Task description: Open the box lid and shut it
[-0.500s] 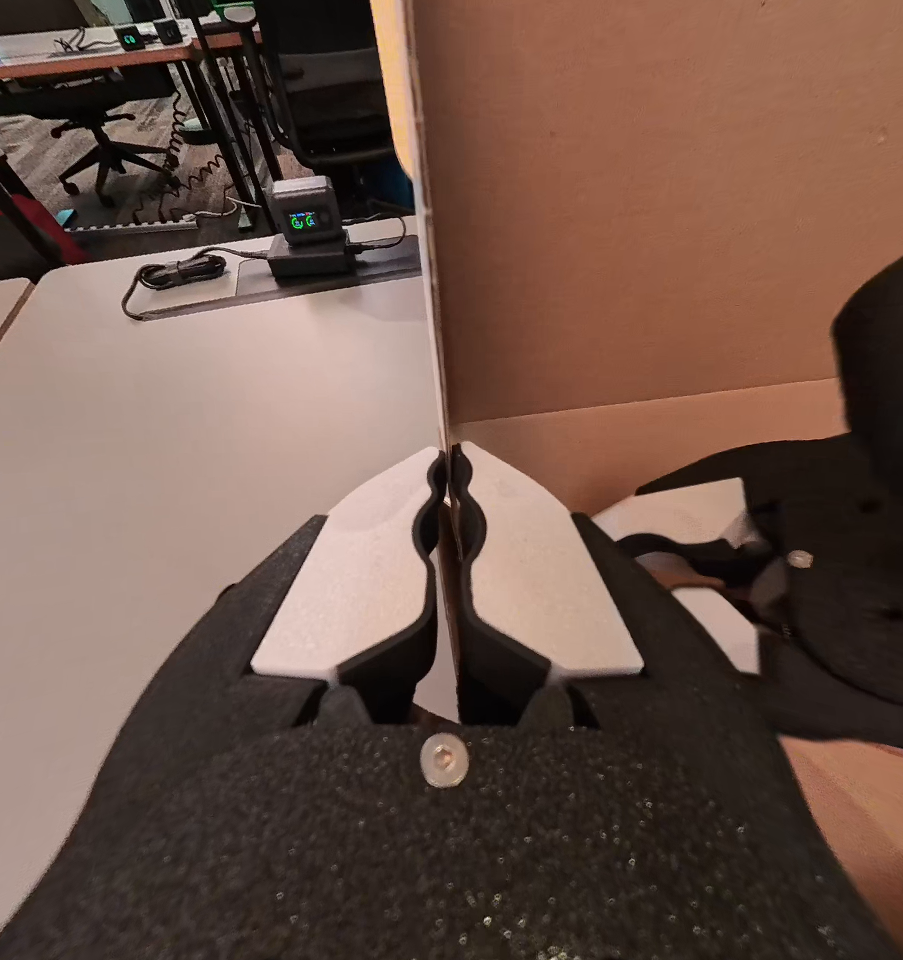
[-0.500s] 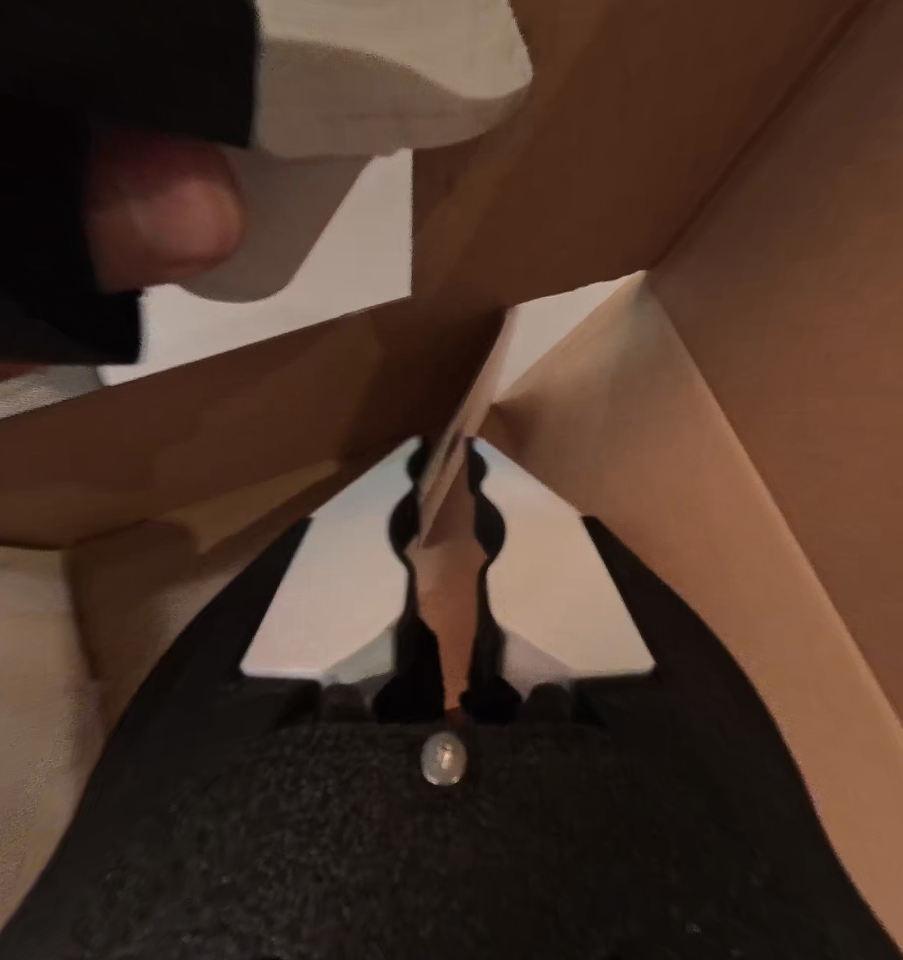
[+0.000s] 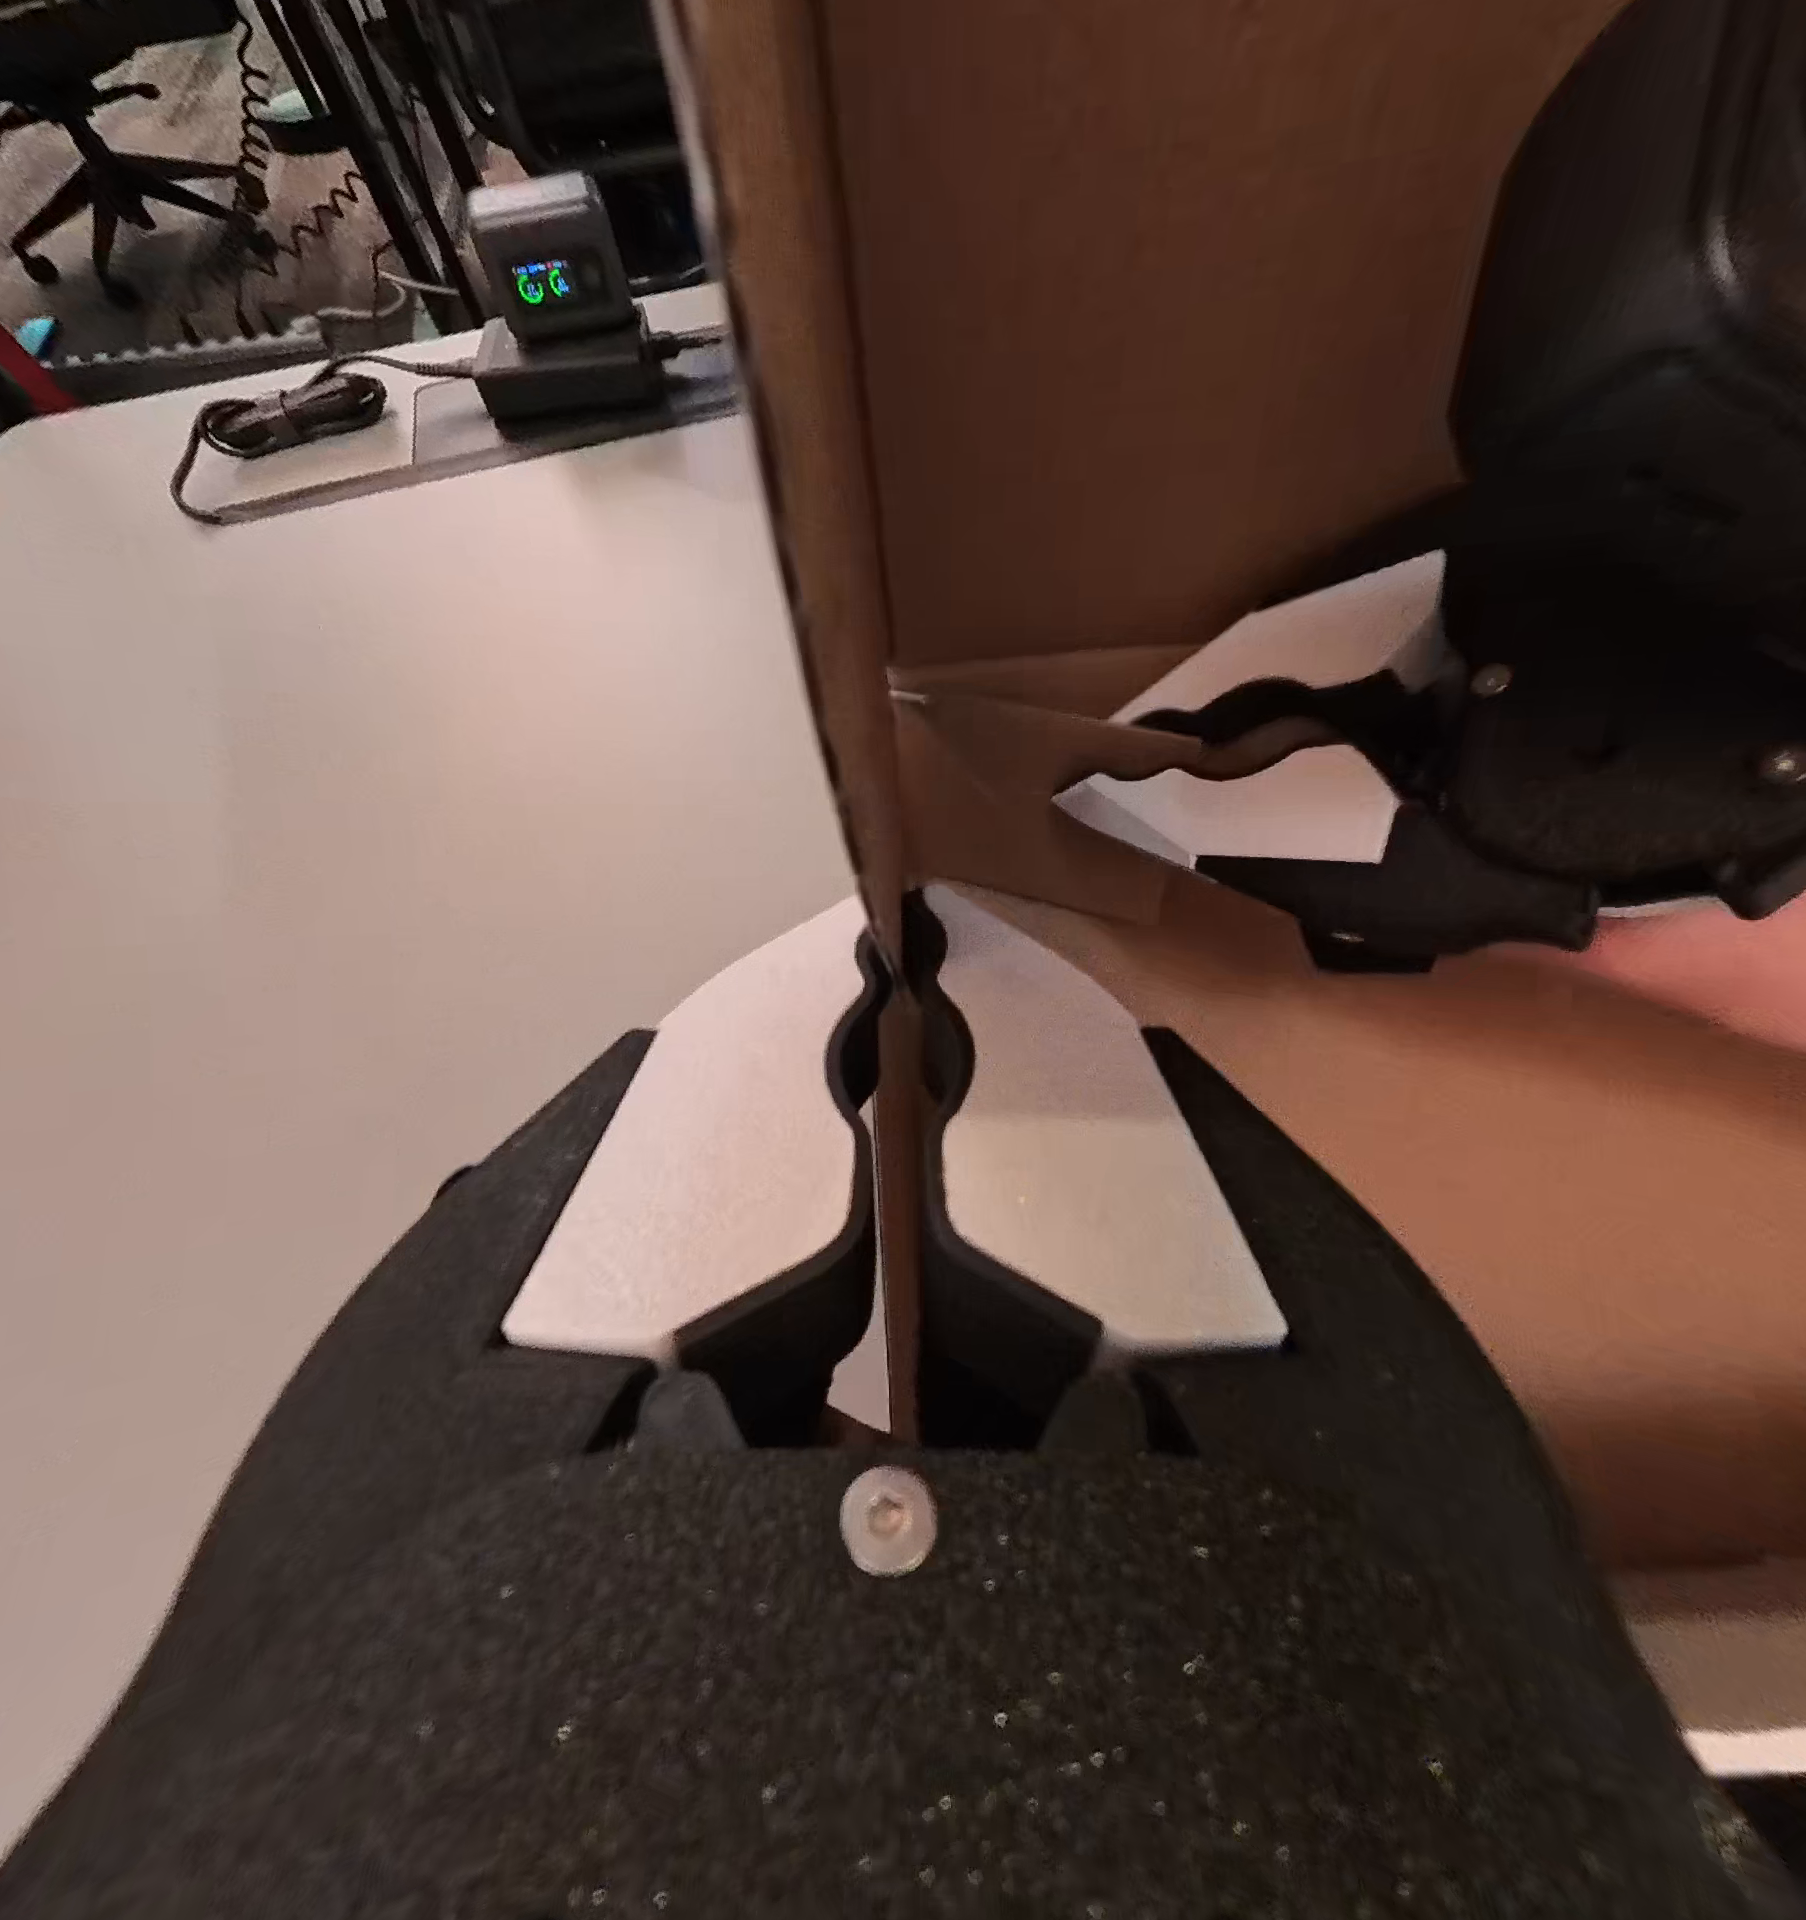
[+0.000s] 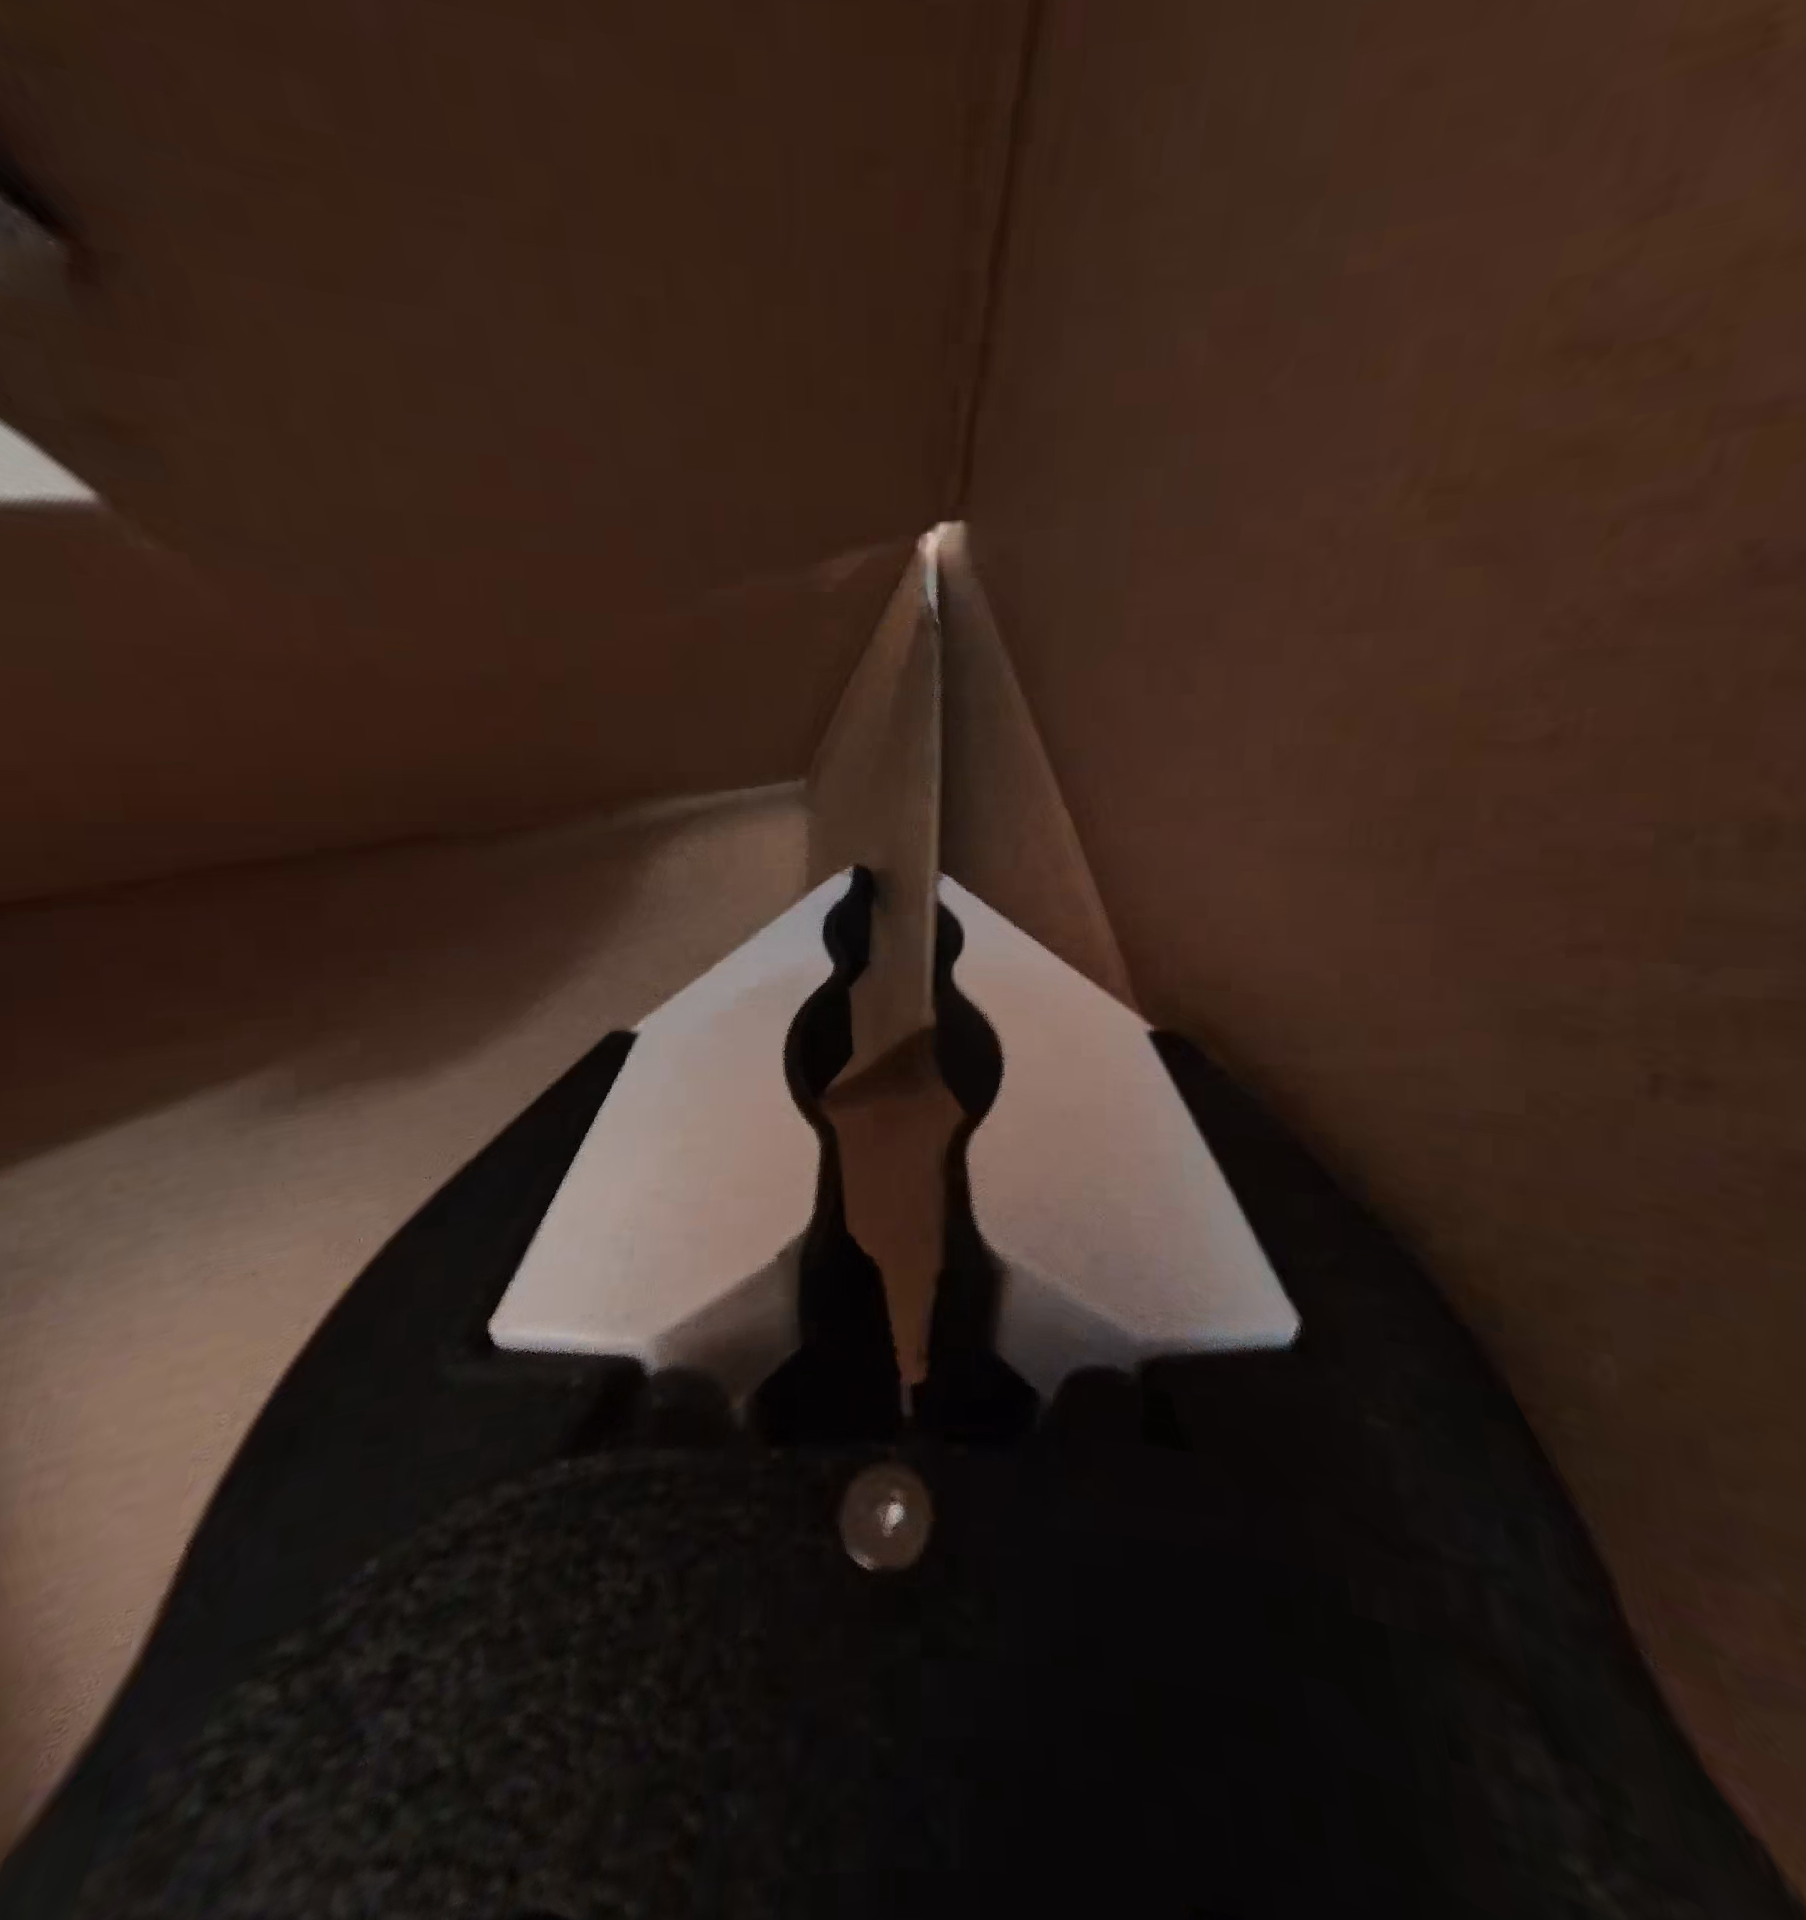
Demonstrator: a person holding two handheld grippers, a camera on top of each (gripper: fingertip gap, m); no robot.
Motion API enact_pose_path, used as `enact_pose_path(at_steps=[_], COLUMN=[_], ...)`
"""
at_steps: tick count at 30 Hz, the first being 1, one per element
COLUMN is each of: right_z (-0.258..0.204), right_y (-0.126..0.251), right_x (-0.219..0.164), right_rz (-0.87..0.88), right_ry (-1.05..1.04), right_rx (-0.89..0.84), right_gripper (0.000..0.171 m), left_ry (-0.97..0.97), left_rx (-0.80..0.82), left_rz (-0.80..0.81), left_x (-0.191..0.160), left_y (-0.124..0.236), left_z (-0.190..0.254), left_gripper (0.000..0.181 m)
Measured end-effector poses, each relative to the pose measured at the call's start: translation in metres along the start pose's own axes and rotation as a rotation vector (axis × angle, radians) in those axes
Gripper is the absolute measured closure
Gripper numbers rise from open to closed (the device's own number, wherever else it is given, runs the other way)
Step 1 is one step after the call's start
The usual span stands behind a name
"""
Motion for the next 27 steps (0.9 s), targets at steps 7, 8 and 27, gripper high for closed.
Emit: enact_pose_path(at_steps=[7,8,27], right_z=[-0.036,-0.041,0.019], right_y=[0.075,0.097,0.271], right_x=[-0.003,-0.007,-0.126], right_rz=[0.075,0.117,0.316], right_ry=[0.136,0.095,-0.561], right_rx=[-0.178,-0.159,-0.571], right_gripper=[0.147,0.147,0.137], left_ry=[-0.042,-0.048,-0.074], left_rx=[-0.01,-0.016,-0.07], left_rz=[-0.055,-0.067,0.059], left_x=[0.005,0.005,0.028], left_y=[0.002,0.001,0.053], left_z=[0.003,0.003,-0.006], left_gripper=[0.18,0.18,0.15])
Point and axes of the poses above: each gripper's, where its closed fingertips meet, y back along the fingers, x out of its top, z = x × y across the jaws, the point moved 10 cm from there along y, back along the fingers, and after that the axes turned 8 degrees about -z, right-handed, at the moved point
